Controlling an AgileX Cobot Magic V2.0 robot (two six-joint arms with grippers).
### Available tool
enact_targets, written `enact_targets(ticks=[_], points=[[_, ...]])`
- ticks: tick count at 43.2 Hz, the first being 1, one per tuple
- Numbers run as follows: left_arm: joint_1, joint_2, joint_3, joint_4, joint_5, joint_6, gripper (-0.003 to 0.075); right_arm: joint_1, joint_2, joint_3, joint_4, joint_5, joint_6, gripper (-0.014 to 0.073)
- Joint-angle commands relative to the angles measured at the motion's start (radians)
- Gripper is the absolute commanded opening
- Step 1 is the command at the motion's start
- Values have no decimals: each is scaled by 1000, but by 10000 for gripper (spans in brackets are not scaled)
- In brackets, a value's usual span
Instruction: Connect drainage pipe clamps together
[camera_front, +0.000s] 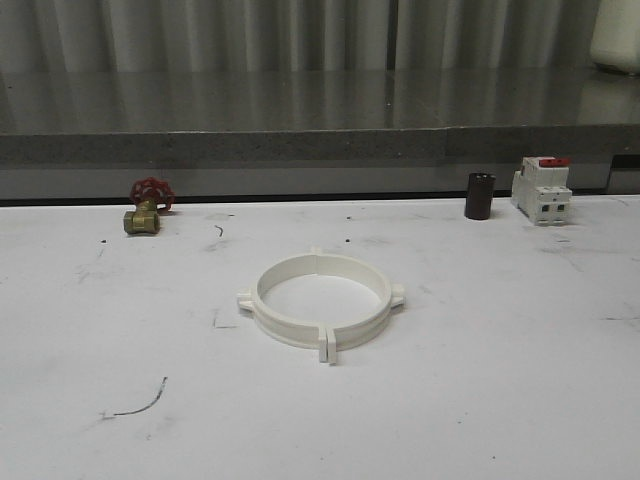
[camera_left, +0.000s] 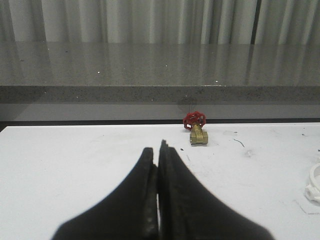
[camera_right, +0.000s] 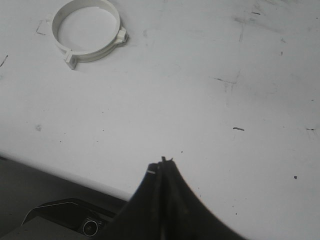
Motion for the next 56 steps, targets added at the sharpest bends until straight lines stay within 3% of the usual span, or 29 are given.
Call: enact_targets(ticks=[1,33,39,49,56], points=[[-1,-11,23,1,-97,-12,-20,-3,3,-24,-13,-55,-11,-58],[-1,-11,23,1,-90,-12,-20,-3,-17,-16,-35,-74,-11,-58],[-1,-11,23,1,-90,-12,-20,-66,-120,85,-41,-300,-11,-58],[-1,-11,23,1,-90,-12,-20,-249,-364,396,-38,-731,-11,-58],[-1,-11,23,1,-90,-12,-20,-362,-485,585,3,-903,-10,-58]])
